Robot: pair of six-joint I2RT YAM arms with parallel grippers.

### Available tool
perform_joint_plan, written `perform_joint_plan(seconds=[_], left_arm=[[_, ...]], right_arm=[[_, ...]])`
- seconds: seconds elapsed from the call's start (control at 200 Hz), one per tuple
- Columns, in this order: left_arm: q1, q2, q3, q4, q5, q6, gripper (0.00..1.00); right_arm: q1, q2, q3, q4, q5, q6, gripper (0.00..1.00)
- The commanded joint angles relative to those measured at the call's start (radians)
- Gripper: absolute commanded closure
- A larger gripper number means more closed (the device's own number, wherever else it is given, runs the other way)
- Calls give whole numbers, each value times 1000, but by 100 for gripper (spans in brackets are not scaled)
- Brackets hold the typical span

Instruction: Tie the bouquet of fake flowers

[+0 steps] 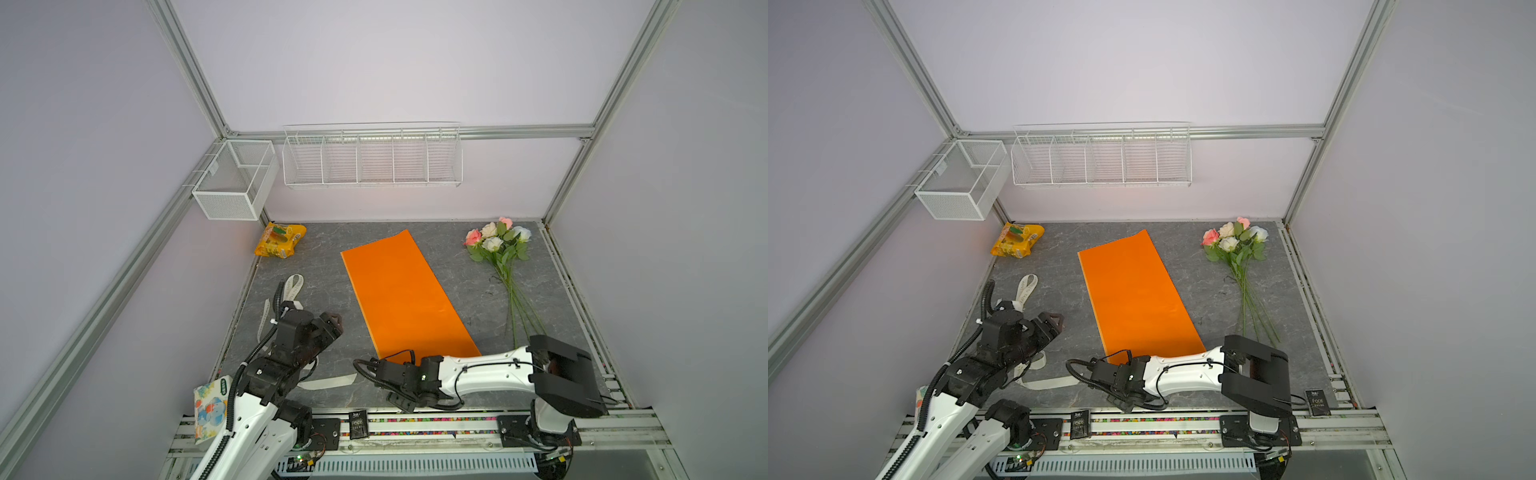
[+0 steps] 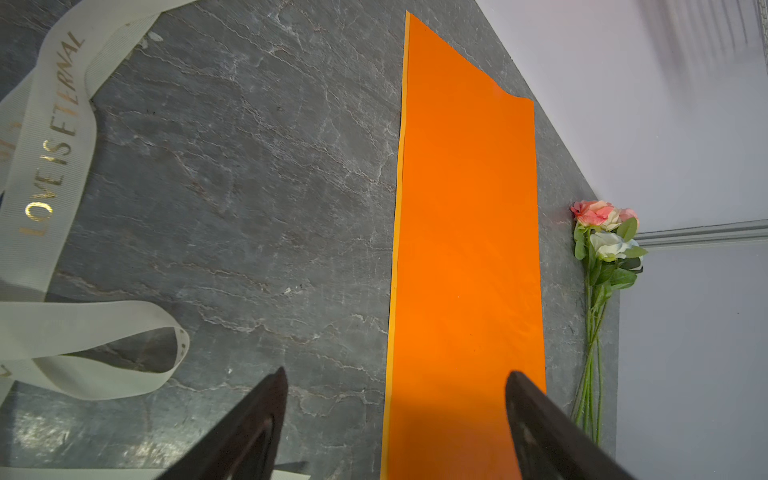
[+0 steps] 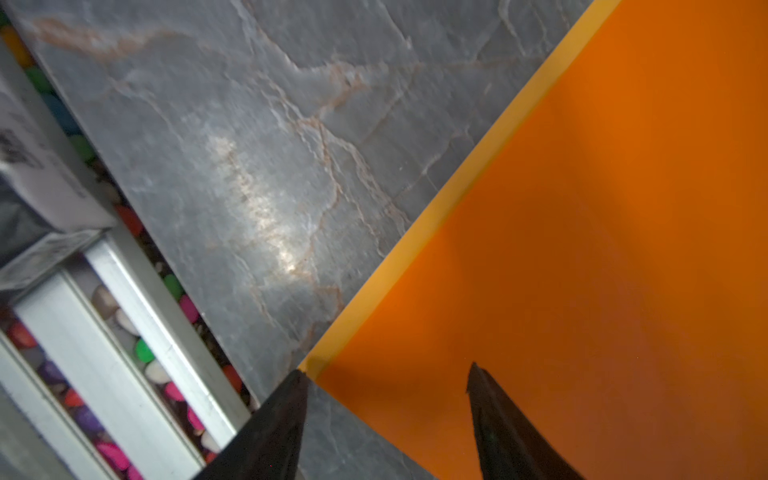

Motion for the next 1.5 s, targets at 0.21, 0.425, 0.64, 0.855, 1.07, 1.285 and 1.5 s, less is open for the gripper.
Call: perform_joint_plan(seconds=[0.21, 0.425, 0.64, 0.855, 1.07, 1.285, 1.5], left_arm=[[3, 16, -5, 5, 28, 1, 17], [5, 41, -3, 30, 45, 1, 17], [3, 73, -2, 45, 71, 6, 18], [4, 93, -15, 55, 90, 11, 18], [3, 89, -12, 43, 71, 14, 17], [4, 99, -12, 52, 78, 19, 17], [4, 109, -9, 52, 80, 28, 17]], right_arm=[[-32, 45, -40, 42, -12, 70, 53], [-37, 51, -48, 50, -31, 65, 71], [-47, 55, -56, 62, -39, 89, 81], [-78, 34, -74, 90, -88, 107, 89], [-78, -33, -37, 38, -102, 93, 70], [-62, 2, 18, -60, -44, 76, 50], [-36, 6, 30, -79, -19, 96, 45]])
